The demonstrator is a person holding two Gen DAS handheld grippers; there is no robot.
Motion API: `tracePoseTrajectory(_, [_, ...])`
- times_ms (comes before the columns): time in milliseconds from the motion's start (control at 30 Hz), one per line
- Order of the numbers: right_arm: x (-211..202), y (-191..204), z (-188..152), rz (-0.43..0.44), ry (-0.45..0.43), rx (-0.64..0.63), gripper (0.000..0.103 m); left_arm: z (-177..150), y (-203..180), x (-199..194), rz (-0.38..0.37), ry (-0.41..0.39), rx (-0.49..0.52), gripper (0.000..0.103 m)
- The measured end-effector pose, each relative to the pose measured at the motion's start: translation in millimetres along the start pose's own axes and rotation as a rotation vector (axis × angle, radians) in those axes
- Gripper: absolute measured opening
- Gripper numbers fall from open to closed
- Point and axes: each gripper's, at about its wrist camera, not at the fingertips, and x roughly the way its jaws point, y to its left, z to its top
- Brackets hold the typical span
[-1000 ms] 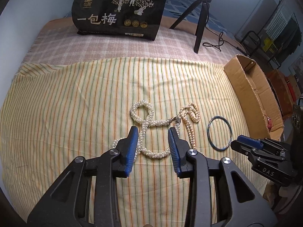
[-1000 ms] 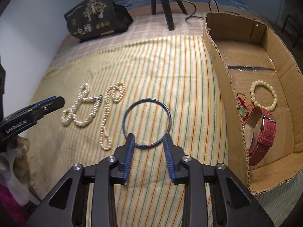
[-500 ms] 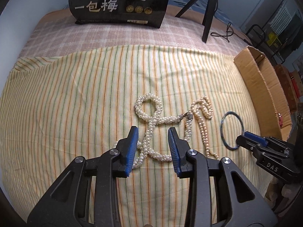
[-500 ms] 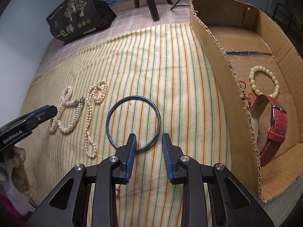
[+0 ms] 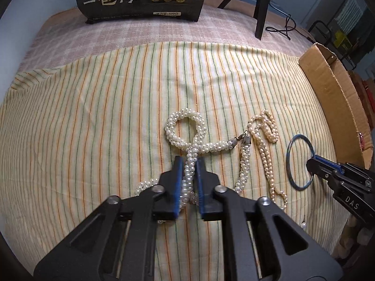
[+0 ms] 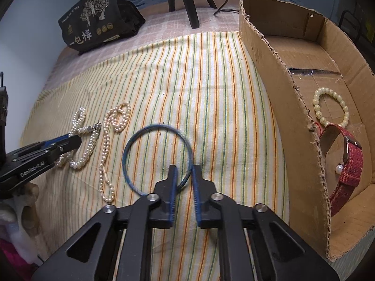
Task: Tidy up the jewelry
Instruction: 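Close the left tool on the pearl necklace while the right tool grasps the blue bangle, then lift and carry the necklace into the box with the left tool while the right tool carries the bangle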
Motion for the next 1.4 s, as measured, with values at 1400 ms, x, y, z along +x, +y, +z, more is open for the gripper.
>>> tracePoseTrajectory(1400, [-108, 24, -4, 0.077, -0.254, -0.163, 0.002, 20, -39, -172, -0.176, -0.379, -0.023, 0.006])
